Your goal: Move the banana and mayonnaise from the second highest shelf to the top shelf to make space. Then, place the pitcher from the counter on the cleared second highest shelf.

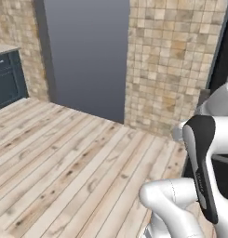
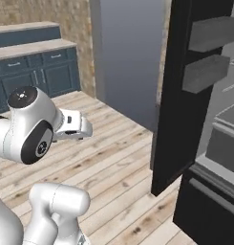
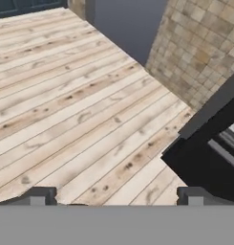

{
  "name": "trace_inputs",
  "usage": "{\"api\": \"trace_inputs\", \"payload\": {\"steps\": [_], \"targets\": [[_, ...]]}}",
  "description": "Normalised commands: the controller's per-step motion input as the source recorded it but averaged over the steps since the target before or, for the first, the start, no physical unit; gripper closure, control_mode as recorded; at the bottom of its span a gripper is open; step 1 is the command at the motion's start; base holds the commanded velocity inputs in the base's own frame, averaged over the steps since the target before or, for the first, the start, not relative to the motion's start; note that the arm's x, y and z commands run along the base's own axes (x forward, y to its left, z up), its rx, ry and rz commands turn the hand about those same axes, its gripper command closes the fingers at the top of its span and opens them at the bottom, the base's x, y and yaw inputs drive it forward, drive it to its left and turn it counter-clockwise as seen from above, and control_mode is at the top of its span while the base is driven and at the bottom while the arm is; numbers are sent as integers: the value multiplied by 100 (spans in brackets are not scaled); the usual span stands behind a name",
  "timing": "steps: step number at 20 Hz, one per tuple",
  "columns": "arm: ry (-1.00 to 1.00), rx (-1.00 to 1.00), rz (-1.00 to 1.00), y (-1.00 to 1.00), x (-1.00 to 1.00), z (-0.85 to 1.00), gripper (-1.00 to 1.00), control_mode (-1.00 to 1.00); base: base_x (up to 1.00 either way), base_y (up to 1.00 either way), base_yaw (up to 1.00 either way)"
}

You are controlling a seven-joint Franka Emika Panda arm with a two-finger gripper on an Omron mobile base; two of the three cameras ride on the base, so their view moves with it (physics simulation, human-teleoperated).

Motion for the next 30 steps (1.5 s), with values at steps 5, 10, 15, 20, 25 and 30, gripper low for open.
{"api": "trace_inputs", "payload": {"steps": [5, 10, 15, 20, 25, 30], "targets": [[0, 0, 0, 0, 0, 0, -100, 100, 0, 75, 54], [0, 0, 0, 0, 0, 0, -100, 100, 0, 67, 58], [0, 0, 0, 0, 0, 0, -100, 100, 0, 54, 61], [0, 0, 0, 0, 0, 0, -100, 100, -2, 14, 65], [0, 0, 0, 0, 0, 0, -100, 100, -5, 4, 68], [0, 0, 0, 0, 0, 0, -100, 100, 0, 22, 69]]}}
